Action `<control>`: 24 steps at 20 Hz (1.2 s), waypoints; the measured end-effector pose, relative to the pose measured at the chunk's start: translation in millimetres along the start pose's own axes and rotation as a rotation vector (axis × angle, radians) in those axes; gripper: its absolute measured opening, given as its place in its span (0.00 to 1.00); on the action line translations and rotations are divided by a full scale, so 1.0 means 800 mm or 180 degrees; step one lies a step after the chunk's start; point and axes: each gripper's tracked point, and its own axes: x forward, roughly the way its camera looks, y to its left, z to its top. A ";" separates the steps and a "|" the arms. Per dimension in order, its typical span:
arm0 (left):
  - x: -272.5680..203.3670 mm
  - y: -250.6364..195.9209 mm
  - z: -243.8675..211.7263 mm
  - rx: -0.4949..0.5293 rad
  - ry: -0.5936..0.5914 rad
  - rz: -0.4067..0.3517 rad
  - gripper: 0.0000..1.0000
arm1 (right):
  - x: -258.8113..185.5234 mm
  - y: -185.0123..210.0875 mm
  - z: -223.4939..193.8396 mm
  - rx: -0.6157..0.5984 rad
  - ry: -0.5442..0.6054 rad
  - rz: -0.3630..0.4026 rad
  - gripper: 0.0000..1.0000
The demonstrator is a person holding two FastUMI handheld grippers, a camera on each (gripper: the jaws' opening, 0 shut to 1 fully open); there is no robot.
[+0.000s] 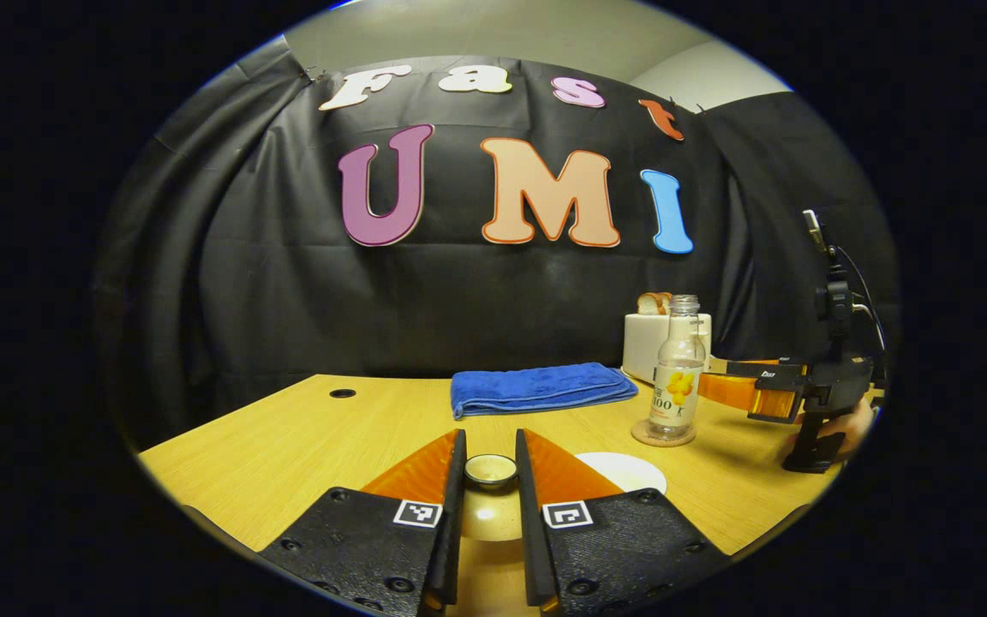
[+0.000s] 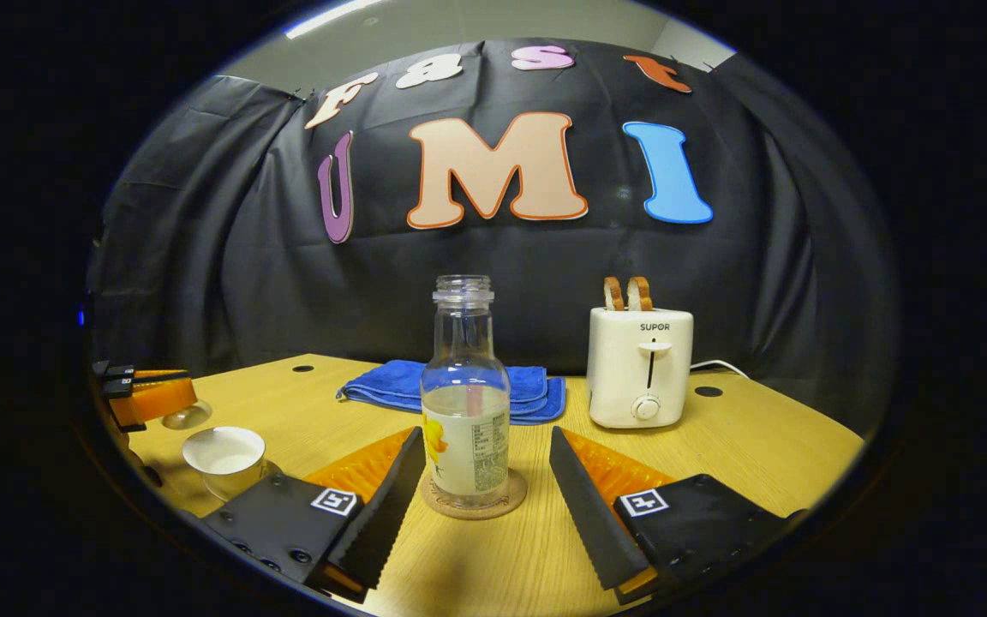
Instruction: Open the teacup lid with one hand, grasp the water bottle and pour water into the teacup with the other hand; after pouring, place the water bottle on the coaster and then close the teacup lid.
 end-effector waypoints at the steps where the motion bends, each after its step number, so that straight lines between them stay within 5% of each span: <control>1: 0.002 -0.007 -0.001 0.0000 0.0004 -0.0046 0.28 | -0.005 -0.001 0.002 0.0004 -0.0039 0.0002 0.94; 13: 0.013 -0.083 -0.001 0.0005 0.0010 -0.0609 0.28 | -0.059 -0.019 0.011 0.0017 -0.0185 -0.0060 0.94; 24: 0.025 -0.086 -0.023 0.0102 0.0372 -0.0588 0.28 | -0.090 -0.023 0.011 0.0020 -0.0189 -0.0015 0.92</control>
